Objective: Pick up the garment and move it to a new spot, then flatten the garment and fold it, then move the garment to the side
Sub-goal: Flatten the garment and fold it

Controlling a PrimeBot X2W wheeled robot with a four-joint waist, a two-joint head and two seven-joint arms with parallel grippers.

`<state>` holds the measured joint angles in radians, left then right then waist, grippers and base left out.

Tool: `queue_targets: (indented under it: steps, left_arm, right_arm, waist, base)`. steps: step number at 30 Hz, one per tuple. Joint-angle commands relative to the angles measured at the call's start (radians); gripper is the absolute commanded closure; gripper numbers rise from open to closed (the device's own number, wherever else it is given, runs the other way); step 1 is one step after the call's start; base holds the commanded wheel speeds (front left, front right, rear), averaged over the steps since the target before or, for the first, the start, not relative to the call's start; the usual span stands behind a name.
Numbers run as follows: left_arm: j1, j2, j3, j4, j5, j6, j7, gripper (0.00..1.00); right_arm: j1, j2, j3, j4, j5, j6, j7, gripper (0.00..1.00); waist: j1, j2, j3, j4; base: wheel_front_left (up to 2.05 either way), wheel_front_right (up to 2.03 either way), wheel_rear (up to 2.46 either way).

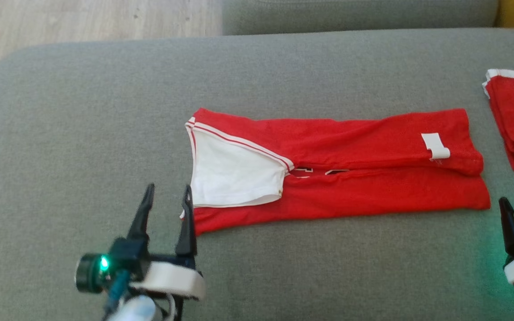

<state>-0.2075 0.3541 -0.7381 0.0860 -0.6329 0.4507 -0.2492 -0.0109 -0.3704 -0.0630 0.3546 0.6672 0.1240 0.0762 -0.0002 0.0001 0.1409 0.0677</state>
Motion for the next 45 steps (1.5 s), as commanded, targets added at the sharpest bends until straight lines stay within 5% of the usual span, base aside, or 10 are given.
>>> queue_targets:
  steps: [1, 11, 23, 24, 27, 28, 45]
  left_arm:
    - [-0.007, -0.003, 0.042, -0.025, 0.038, 0.012, -0.012, 0.0]
    - [0.057, -0.065, 0.043, -0.069, 0.224, 0.027, -0.012, 0.0]
    - [0.098, -0.125, 0.068, -0.064, 0.299, -0.007, -0.012, 0.0]
    - [0.1, -0.128, 0.073, -0.064, 0.302, -0.009, -0.012, 0.0]
    - [0.105, -0.134, 0.087, -0.062, 0.312, -0.017, -0.013, 0.0]
    - [0.107, -0.137, 0.091, -0.061, 0.316, -0.02, -0.013, 0.0]
    - [0.127, -0.152, 0.133, -0.031, 0.344, -0.059, -0.013, 0.0]
  right_arm:
    - [-0.038, -0.012, -0.007, -0.005, -0.021, 0.007, 0.006, 0.0]
    - [-0.184, 0.012, -0.098, 0.133, -0.118, 0.007, 0.038, 0.0]
    - [-0.23, 0.017, -0.108, 0.276, -0.146, 0.007, 0.139, 0.0]
    - [-0.226, 0.016, -0.102, 0.277, -0.139, 0.007, 0.147, 0.12]
    - [-0.22, 0.013, -0.087, 0.276, -0.122, 0.007, 0.161, 0.95]
    - [-0.219, 0.013, -0.079, 0.273, -0.115, 0.007, 0.166, 1.0]
    - [-0.211, -0.175, -0.103, 0.085, -0.074, 0.007, 0.144, 1.0]
  waist:
    - [0.0002, -0.0001, -0.012, 0.014]
    - [0.0002, -0.0001, 0.008, 0.088]
    - [0.0002, -0.0001, 0.032, 0.151]
    - [0.0002, -0.0001, 0.033, 0.151]
    - [0.0002, -0.0001, 0.036, 0.147]
    - [0.0002, -0.0001, 0.036, 0.146]
    - [0.0002, -0.0001, 0.023, 0.097]
  base:
    - [0.0, 0.0, 0.0]
    - [0.0, 0.0, 0.0]
    - [0.0, 0.0, 0.0]
    - [0.0, 0.0, 0.0]
    - [0.0, 0.0, 0.0]
    - [0.0, 0.0, 0.0]
    - [0.0, 0.0, 0.0]
